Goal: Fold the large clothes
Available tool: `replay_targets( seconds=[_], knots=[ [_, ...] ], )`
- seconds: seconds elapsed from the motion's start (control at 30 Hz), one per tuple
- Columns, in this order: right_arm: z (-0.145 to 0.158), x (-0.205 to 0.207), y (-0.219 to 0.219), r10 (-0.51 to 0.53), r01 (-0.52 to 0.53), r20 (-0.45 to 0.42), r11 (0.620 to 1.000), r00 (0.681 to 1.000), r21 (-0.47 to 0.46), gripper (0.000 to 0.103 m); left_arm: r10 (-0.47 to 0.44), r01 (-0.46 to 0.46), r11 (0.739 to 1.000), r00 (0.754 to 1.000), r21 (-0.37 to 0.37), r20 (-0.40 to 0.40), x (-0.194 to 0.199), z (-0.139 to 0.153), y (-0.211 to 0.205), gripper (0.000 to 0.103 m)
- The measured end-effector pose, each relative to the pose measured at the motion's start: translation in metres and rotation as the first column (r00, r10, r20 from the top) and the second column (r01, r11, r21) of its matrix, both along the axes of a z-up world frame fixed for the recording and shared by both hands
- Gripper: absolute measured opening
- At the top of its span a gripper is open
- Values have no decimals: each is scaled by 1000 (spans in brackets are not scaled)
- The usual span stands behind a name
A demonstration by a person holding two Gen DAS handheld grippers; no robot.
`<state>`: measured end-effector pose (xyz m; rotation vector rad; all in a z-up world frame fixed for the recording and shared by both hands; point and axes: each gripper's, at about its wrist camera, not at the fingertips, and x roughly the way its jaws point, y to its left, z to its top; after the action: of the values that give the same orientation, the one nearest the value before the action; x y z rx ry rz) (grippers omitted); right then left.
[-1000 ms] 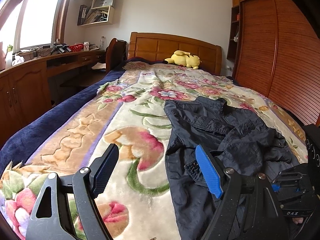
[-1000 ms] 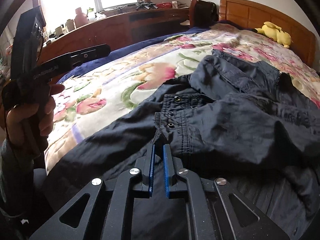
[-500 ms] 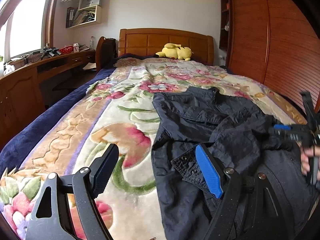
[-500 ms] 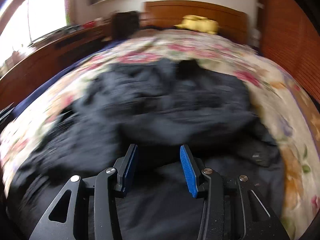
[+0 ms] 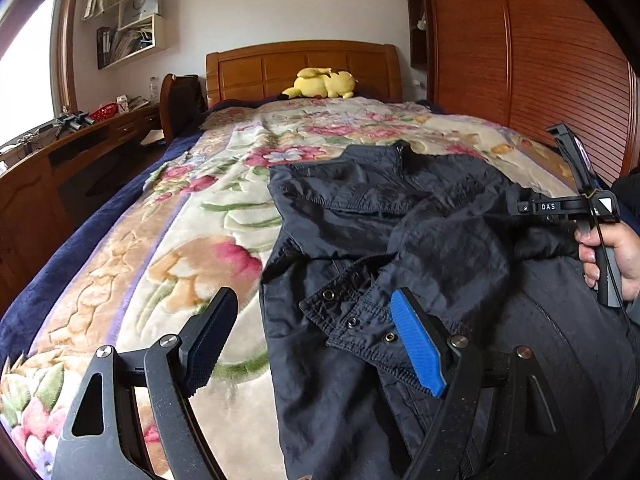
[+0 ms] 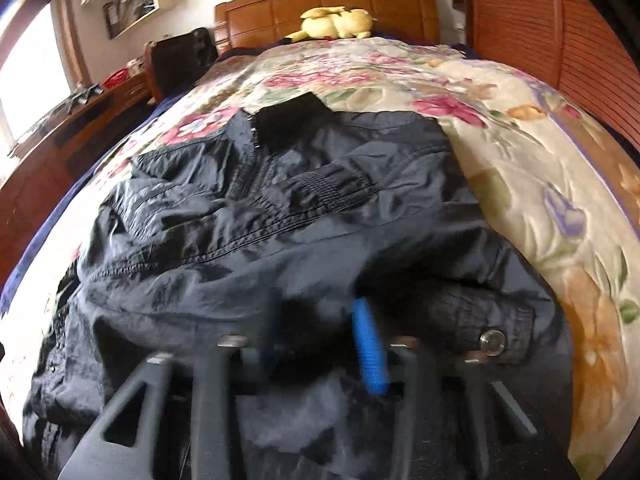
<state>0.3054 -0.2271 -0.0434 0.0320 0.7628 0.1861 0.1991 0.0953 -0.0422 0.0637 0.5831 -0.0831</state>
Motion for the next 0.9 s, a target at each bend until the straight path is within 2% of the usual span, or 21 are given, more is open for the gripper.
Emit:
replay_targets(
  seconds=[0.03, 0.1, 0.2, 0.4, 0.5, 0.57, 0.63, 0.8, 0.9],
  knots=[
    [-2, 4, -1, 7, -7, 3, 1000, 1000, -16, 9, -1, 1, 1000, 1000, -1, -5, 0, -1, 0, 80],
    [-1, 2, -1, 17, -16, 24, 999, 1000, -36, 4, -4, 4, 1000, 1000, -7, -16, 1, -3, 0, 80],
    [3, -12, -10, -17, 21, 69, 998, 997, -59, 2, -8, 7, 1000, 1000, -19, -27, 2, -3, 4, 80],
    [4, -31, -11, -28, 35, 68, 994, 997, -105, 2, 1, -2, 1000, 1000, -23, -26, 0, -2, 9, 80],
    [13, -40, -1, -30, 45, 93, 987, 995, -156, 16, -1, 1, 1000, 1000, -16, -24, 0, -2, 7, 80],
    [17, -50, 8, -7, 25, 110, 987, 994, -157, 39, -5, 5, 1000, 1000, -13, -24, -2, -1, 6, 80],
    [21, -59, 19, 31, -12, 126, 989, 992, -147, 52, -7, 7, 1000, 1000, -9, -23, -3, -1, 5, 80],
    [18, -87, 39, 104, -88, 124, 987, 987, -133, 55, -12, 12, 1000, 1000, -7, -27, -4, -2, 5, 80],
    [8, -96, 49, 139, -122, 99, 979, 985, -166, 56, -16, 16, 1000, 999, -5, -34, -3, -4, 6, 80]
  ],
)
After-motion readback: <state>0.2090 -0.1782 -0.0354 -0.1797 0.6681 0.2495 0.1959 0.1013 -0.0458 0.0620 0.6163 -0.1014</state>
